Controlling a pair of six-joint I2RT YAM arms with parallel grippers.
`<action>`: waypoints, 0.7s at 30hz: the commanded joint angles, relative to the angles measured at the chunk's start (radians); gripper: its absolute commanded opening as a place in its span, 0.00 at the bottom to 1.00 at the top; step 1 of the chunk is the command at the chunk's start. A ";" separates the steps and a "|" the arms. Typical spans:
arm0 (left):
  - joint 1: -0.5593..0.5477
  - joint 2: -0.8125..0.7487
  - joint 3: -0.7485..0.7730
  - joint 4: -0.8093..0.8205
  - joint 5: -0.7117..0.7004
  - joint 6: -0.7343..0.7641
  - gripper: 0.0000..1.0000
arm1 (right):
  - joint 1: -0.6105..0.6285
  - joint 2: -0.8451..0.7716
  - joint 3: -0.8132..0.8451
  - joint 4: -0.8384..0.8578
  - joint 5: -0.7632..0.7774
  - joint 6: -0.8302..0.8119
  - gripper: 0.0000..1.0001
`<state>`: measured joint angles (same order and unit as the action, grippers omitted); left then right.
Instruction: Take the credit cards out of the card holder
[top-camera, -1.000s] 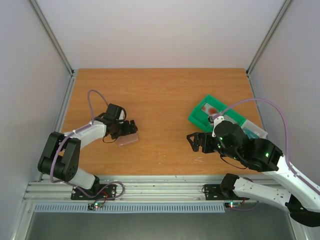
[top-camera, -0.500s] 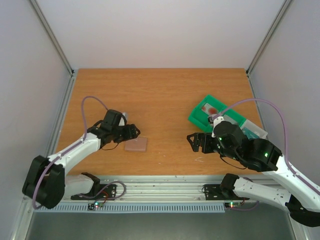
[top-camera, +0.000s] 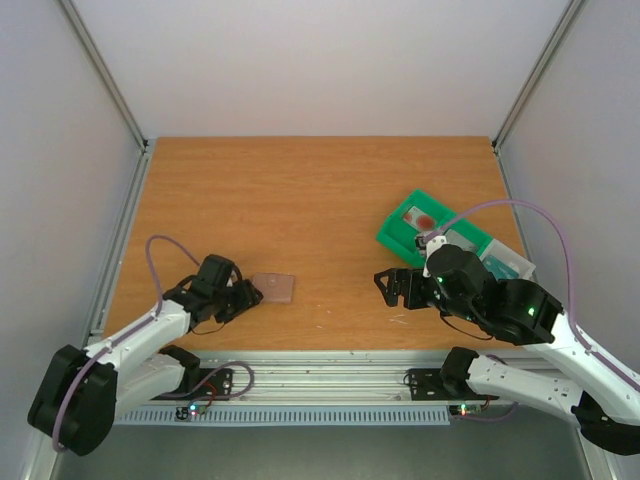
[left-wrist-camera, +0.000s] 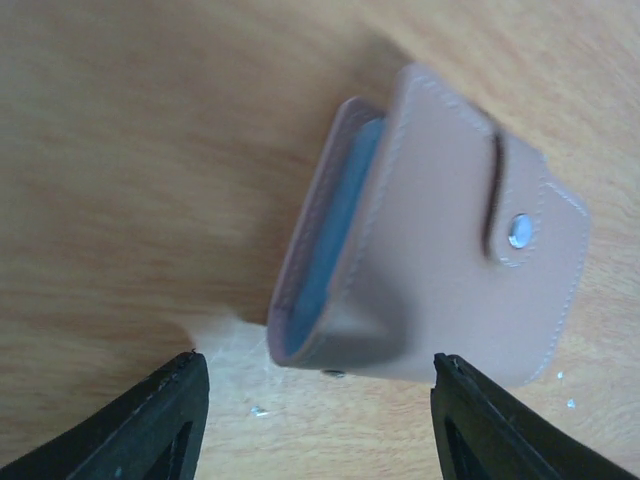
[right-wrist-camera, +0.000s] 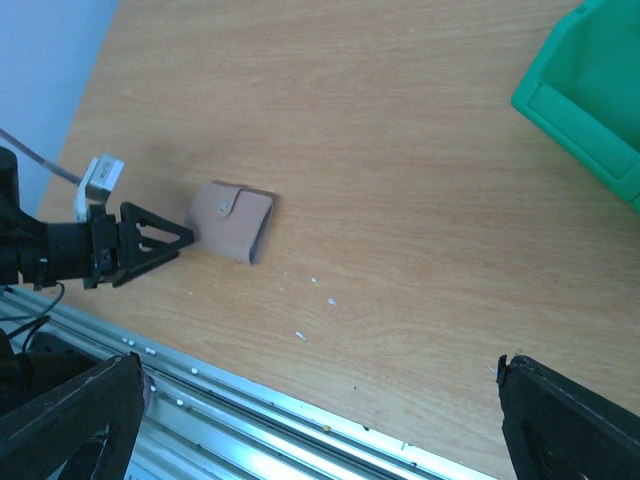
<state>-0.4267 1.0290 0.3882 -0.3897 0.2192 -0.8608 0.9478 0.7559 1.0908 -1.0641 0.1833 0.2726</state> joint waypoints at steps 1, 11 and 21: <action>0.003 -0.055 -0.094 0.161 0.034 -0.153 0.61 | -0.006 -0.005 -0.006 0.007 -0.017 0.017 0.97; 0.002 -0.105 -0.177 0.283 0.012 -0.411 0.57 | -0.006 -0.006 -0.031 0.020 -0.028 0.030 0.96; -0.001 -0.141 -0.185 0.230 -0.093 -0.523 0.50 | -0.006 -0.003 -0.030 0.033 -0.018 0.040 0.96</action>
<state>-0.4263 0.9039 0.2142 -0.1600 0.1997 -1.3243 0.9478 0.7544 1.0683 -1.0611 0.1635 0.2955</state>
